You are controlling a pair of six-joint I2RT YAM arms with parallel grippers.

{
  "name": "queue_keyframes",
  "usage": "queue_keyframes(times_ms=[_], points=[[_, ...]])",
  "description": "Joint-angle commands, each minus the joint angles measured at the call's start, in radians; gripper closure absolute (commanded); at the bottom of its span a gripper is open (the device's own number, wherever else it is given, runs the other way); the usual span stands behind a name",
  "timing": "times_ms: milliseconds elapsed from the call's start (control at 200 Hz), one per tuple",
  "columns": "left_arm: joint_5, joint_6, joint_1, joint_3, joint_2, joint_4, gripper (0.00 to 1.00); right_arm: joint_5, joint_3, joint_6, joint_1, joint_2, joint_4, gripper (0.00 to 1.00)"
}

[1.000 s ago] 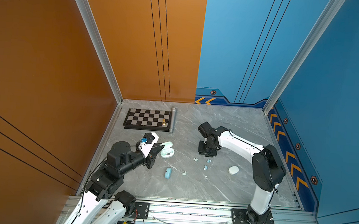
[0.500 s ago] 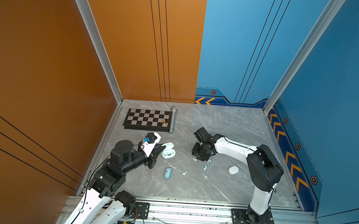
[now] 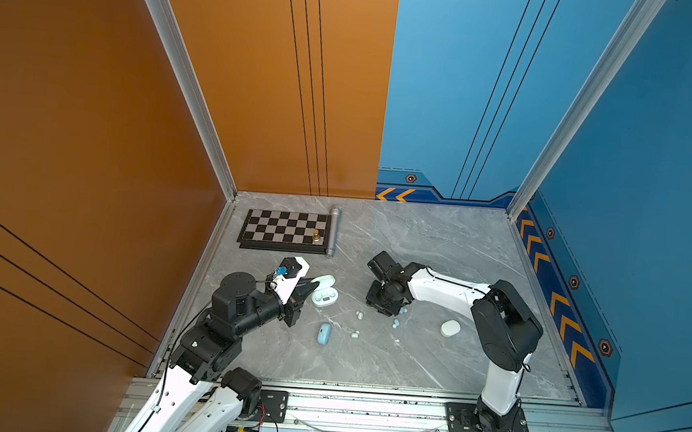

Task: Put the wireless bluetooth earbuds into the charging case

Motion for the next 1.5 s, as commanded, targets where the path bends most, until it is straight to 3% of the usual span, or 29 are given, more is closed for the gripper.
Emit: queue_keyframes(times_ms=[0,325,571,966,1236,1492], points=[[0.013,0.008,-0.001,-0.004,-0.002,0.023,1.0,0.009,0.017,-0.029,0.005,-0.03,-0.058,0.59],[0.008,0.008,-0.001,0.0,-0.01,0.022,1.0,-0.017,0.127,-0.331,0.022,-0.007,-0.235,0.55],[0.013,0.004,-0.001,0.004,-0.006,0.022,1.0,-0.046,0.247,-0.58,0.066,0.1,-0.389,0.54],[0.004,0.003,-0.001,0.013,-0.012,0.006,1.0,0.041,0.404,-0.696,0.114,0.253,-0.479,0.55],[0.004,0.002,-0.001,0.02,-0.009,0.0,1.0,0.156,0.502,-0.929,0.143,0.315,-0.485,0.55],[-0.002,0.013,-0.001,0.033,-0.012,-0.022,1.0,0.176,0.515,-0.994,0.156,0.353,-0.506,0.6]])
